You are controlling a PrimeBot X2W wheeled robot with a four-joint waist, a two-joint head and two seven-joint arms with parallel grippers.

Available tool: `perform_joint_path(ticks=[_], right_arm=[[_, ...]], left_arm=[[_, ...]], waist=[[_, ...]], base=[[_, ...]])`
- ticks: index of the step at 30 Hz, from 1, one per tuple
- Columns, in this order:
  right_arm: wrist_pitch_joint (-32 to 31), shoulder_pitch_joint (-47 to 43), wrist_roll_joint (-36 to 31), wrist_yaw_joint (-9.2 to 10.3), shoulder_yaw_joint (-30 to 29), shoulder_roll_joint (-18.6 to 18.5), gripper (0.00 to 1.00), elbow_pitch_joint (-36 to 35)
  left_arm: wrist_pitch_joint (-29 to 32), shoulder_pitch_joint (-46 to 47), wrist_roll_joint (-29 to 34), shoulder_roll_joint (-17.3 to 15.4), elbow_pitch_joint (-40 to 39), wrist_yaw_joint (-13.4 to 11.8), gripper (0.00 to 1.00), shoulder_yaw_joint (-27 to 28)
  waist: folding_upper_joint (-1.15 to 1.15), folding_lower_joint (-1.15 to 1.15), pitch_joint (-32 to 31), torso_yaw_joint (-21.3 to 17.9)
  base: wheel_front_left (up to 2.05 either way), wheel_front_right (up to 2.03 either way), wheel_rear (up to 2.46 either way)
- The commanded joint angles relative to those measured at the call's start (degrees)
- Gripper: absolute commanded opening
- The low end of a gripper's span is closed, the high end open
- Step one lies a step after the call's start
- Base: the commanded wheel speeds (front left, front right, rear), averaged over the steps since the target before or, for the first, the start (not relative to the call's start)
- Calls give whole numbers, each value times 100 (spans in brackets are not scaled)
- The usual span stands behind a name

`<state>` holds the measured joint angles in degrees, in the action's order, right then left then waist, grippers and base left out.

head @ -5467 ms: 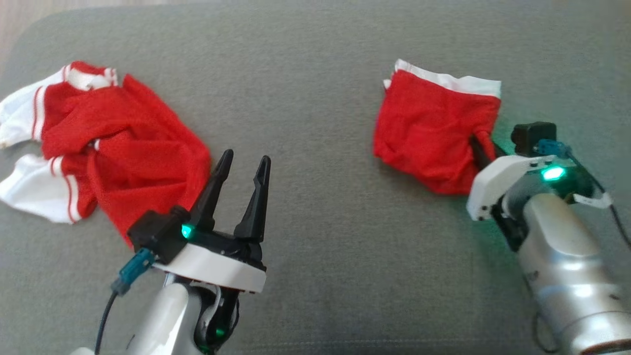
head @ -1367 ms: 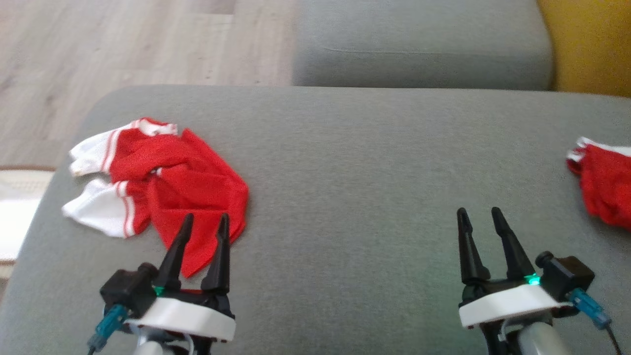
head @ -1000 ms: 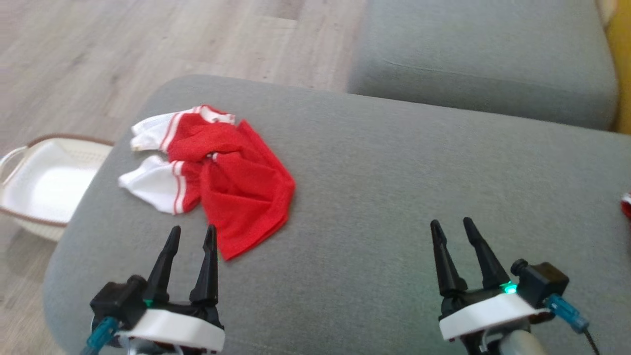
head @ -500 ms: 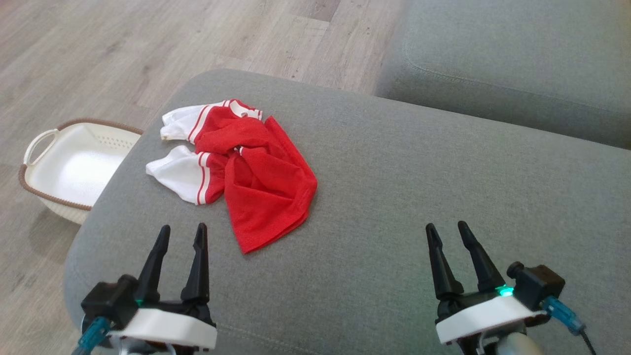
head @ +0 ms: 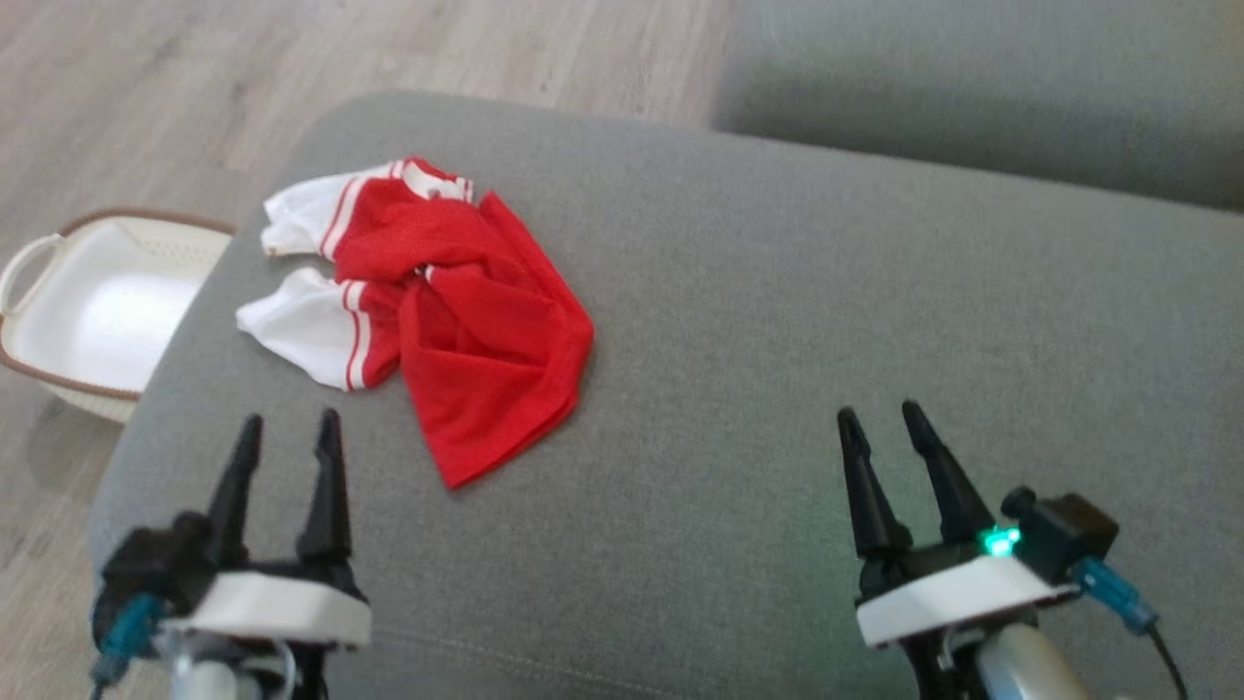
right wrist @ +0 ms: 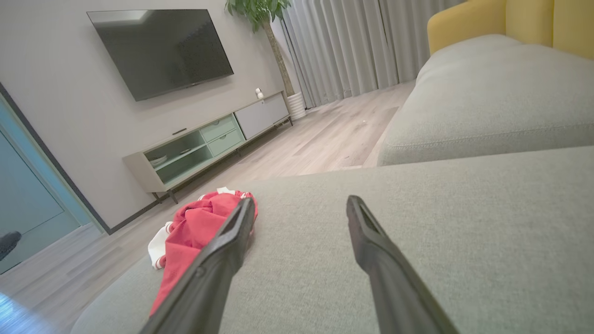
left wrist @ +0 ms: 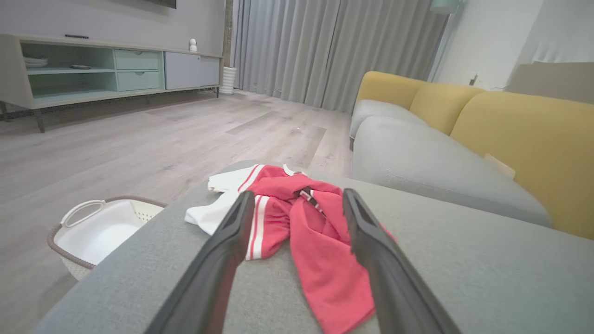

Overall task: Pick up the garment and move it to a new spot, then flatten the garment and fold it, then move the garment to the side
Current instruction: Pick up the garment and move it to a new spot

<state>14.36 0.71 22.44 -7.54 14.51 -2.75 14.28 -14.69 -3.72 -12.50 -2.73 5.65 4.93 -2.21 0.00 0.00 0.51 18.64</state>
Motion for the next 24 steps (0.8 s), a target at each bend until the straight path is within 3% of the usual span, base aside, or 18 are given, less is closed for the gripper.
perform_joint_path(ticks=[1, 7, 15, 19, 24], right_arm=[[63, 414, -90, 5, 118, -13, 100, -271], [63, 672, -288, 5, 4, -13, 100, -448], [-74, 887, -657, 5, -429, -13, 100, -855], [-239, 950, -814, 5, -585, -13, 100, -1103], [-417, 982, -949, 5, -672, -13, 100, -1376]], left_arm=[[-31, 523, 100, -42, -51, 26, 100, 349], [-31, 1257, 271, -417, 533, 142, 100, 597], [192, 2712, 214, -1235, 1875, 236, 100, 403], [596, 3465, 15, -1623, 2653, 252, 100, -14], [1267, 4232, -806, -1950, 3485, 254, 100, -957]], waist=[[0, 0, 291, -145], [0, 0, 795, -319], [0, 0, 1508, -377], [0, 0, 1798, -404], [0, 0, 2097, -438]], base=[[0, 0, 0], [0, 0, 0], [0, 0, 0], [0, 0, 0], [0, 0, 0]])
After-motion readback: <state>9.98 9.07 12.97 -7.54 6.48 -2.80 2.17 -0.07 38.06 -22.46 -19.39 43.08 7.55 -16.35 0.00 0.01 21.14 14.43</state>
